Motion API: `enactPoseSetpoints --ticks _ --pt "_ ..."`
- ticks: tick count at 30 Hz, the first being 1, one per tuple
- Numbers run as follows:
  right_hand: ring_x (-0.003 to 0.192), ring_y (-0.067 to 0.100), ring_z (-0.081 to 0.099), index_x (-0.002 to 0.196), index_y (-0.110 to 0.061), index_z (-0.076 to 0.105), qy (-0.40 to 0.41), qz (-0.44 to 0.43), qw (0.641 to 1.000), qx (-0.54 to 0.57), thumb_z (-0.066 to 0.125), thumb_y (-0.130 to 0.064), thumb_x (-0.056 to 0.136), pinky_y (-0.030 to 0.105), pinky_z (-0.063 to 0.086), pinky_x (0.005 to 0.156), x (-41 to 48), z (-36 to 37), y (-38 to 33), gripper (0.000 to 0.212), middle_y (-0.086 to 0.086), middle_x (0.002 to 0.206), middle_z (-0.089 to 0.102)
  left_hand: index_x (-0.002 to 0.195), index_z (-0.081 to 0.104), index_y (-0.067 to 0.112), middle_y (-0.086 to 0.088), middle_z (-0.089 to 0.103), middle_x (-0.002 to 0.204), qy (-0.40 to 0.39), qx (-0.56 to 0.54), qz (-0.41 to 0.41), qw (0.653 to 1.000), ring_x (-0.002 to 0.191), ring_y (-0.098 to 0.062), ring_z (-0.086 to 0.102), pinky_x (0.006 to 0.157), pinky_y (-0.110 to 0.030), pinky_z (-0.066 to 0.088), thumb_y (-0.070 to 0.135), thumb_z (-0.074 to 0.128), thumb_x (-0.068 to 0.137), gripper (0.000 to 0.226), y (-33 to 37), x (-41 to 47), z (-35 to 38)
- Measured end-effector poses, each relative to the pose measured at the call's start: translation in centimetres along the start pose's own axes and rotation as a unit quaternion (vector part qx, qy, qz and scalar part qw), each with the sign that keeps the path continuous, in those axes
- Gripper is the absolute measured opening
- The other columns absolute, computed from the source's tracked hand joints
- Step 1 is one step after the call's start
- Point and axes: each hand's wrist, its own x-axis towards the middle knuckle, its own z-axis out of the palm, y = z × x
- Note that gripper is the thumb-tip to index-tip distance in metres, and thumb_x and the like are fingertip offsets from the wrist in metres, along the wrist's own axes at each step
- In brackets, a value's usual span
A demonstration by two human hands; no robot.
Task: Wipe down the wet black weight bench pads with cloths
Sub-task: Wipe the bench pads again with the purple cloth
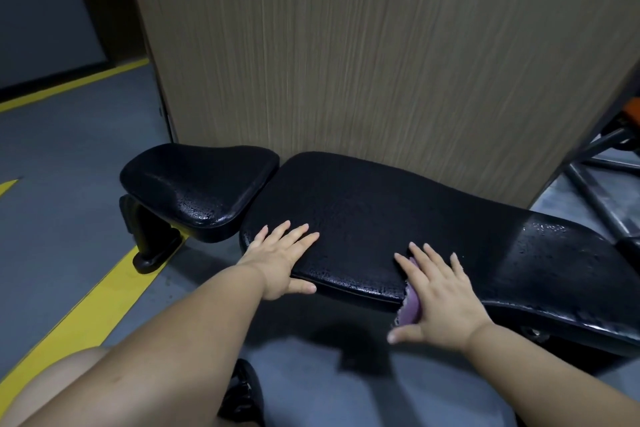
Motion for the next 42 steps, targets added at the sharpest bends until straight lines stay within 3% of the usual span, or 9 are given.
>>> enactPoseSetpoints --ticks 2,5,13,20,26,30,33,37,42 --pt "0.148 0.022 -0.005 0.153 -0.031 0.007 0.014 0.019 0.999 0.029 -0.006 -0.103 0.042 0.048 -0.007 0.116 0.2 -0.2 -0.9 0.133 0.000 0.161 -0.001 0.153 -0.011 0.038 0.014 -0.018 0.160 -0.001 -0.004 0.001 1.000 0.147 -0.015 -0.022 0.119 -0.043 -0.013 0.068 0.049 0.087 0.093 0.0 0.0 0.0" --pt "0.148 0.026 0.002 0.153 -0.029 0.013 0.056 0.020 0.997 0.046 -0.015 -0.097 0.051 0.051 0.000 0.116 1.5 -0.1 -2.9 0.126 0.006 0.161 0.010 0.152 -0.011 0.039 0.015 -0.018 0.160 -0.001 -0.009 0.001 1.000 0.146 -0.015 -0.023 0.119 -0.043 -0.014 0.069 0.048 0.087 0.093 0.1 -0.1 -0.2" --pt "0.147 0.020 -0.013 0.152 -0.023 -0.011 0.027 -0.020 0.999 0.023 0.047 -0.084 0.069 0.047 -0.005 0.118 3.7 -0.4 -5.9 0.118 0.002 0.161 -0.009 0.151 -0.011 0.043 0.018 -0.020 0.159 -0.011 -0.022 -0.018 1.000 0.145 -0.012 -0.026 0.118 -0.041 -0.016 0.074 0.046 0.084 0.094 0.3 0.2 -0.3" --pt "0.147 0.014 -0.011 0.153 -0.019 -0.008 0.060 -0.027 0.998 0.020 0.055 -0.079 0.068 0.042 -0.005 0.118 2.3 0.0 -3.2 0.121 -0.006 0.161 -0.007 0.151 -0.011 0.043 0.019 -0.019 0.159 -0.014 -0.026 -0.030 0.999 0.145 -0.012 -0.025 0.119 -0.041 -0.015 0.073 0.048 0.084 0.095 0.4 0.2 -0.4" --pt "0.142 0.012 0.024 0.147 -0.020 0.037 0.070 0.047 0.996 -0.013 0.051 -0.091 0.043 0.044 0.024 0.113 -0.6 1.0 2.6 0.126 -0.005 0.152 0.037 0.152 -0.010 0.044 0.019 -0.017 0.160 -0.028 -0.036 -0.049 0.998 0.146 -0.012 -0.024 0.119 -0.042 -0.013 0.079 0.047 0.080 0.098 0.8 0.2 -0.7" --pt "0.147 0.011 -0.003 0.154 -0.027 0.008 0.038 0.069 0.997 0.008 0.050 -0.089 0.053 0.042 0.001 0.118 -1.7 0.4 4.4 0.126 -0.012 0.160 0.004 0.154 -0.010 0.037 0.013 -0.019 0.161 -0.060 -0.053 -0.105 0.991 0.147 -0.021 -0.024 0.118 -0.048 -0.013 0.086 0.040 0.075 0.105 3.2 0.4 -1.4" --pt "0.148 0.015 -0.003 0.154 -0.023 0.007 0.045 0.058 0.997 0.005 0.060 -0.083 0.056 0.044 0.001 0.118 -1.3 0.2 3.4 0.127 -0.008 0.161 0.004 0.155 -0.012 0.026 0.007 -0.021 0.161 -0.061 -0.041 -0.126 0.989 0.146 -0.031 -0.024 0.117 -0.053 -0.013 0.089 0.032 0.075 0.111 6.5 1.1 -1.6" --pt "0.148 0.018 -0.005 0.154 -0.017 0.000 0.050 -0.001 0.999 -0.013 0.068 -0.071 0.063 0.043 -0.003 0.118 0.1 0.1 0.6 0.126 -0.003 0.161 -0.001 0.156 -0.008 0.024 0.008 -0.020 0.161 -0.048 0.021 0.007 0.999 0.146 -0.020 -0.026 0.113 -0.056 -0.020 0.084 0.025 0.082 0.100 10.7 2.2 -2.0" --pt "0.130 0.021 0.049 0.135 -0.007 0.053 0.083 -0.026 0.996 -0.015 0.073 -0.080 0.029 0.043 0.037 0.106 0.7 1.7 0.6 0.130 0.004 0.138 0.054 0.156 -0.008 0.023 0.008 -0.019 0.161 -0.060 0.030 0.080 0.995 0.145 -0.015 -0.027 0.115 -0.054 -0.019 0.082 0.030 0.083 0.102 12.5 4.1 -2.1"
